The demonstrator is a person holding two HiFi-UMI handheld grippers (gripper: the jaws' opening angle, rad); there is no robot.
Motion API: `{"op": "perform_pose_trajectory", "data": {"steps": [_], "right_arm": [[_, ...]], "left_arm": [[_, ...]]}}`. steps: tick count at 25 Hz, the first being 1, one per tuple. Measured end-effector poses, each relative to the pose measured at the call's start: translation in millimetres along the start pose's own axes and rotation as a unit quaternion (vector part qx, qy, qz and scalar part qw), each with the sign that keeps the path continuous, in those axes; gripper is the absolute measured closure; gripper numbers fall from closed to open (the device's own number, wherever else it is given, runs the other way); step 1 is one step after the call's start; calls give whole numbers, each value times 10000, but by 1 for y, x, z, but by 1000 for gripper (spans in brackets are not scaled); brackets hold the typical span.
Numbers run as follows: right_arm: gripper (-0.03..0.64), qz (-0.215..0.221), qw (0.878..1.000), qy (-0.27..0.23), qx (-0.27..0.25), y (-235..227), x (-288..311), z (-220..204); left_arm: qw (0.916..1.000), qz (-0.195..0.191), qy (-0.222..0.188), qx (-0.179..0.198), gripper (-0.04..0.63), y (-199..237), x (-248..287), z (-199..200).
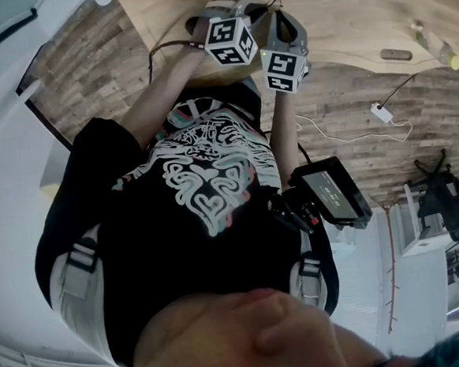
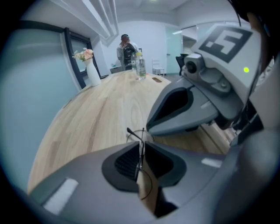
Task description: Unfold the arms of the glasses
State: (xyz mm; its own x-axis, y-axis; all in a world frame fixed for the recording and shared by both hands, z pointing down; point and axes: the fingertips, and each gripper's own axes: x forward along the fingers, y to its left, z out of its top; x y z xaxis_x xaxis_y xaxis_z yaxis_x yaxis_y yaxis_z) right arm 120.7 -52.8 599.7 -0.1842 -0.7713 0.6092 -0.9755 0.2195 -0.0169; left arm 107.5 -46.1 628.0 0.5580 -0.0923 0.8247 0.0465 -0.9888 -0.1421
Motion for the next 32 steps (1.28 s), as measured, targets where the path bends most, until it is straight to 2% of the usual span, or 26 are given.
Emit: {"op": "perform_pose_trajectory", "data": {"steps": [3,7,9,13,15,17,19,21,25,32], "right_arm": [[617,69,9998,78,-158,2,0,-1],[617,216,9978,550,-315,5,5,-6],[617,301,9966,739,-202,5,9,-7],[617,343,9965,765,-36,4,11,-5],[617,322,9967,744,11,2,10,-5],[617,259,9970,722,-29,1,11,-4],[617,143,9974,683,-171,2,10,-4],[617,31,9975,641,-311,3,9,-4],[617,-13,9974,632,-355,2,10,-3],[617,-97,9971,603,-451,1,8,-2]], "left_arm": [[9995,-61,129,297,566,-3,0,1],[9966,-98,288,771,568,-3,1,3],[9959,-95,356,829,566,-2,3,2],[9951,-130,527,824,566,1,3,-2],[9977,-226,414,480,566,5,0,3],[9991,-317,199,-181,566,15,-7,9],[9962,-361,-11,-789,566,26,-13,17],[9920,-489,-75,-1163,566,31,-13,26],[9863,-886,78,-1392,561,27,2,34],[9871,-790,180,-1382,531,28,16,41]]}}
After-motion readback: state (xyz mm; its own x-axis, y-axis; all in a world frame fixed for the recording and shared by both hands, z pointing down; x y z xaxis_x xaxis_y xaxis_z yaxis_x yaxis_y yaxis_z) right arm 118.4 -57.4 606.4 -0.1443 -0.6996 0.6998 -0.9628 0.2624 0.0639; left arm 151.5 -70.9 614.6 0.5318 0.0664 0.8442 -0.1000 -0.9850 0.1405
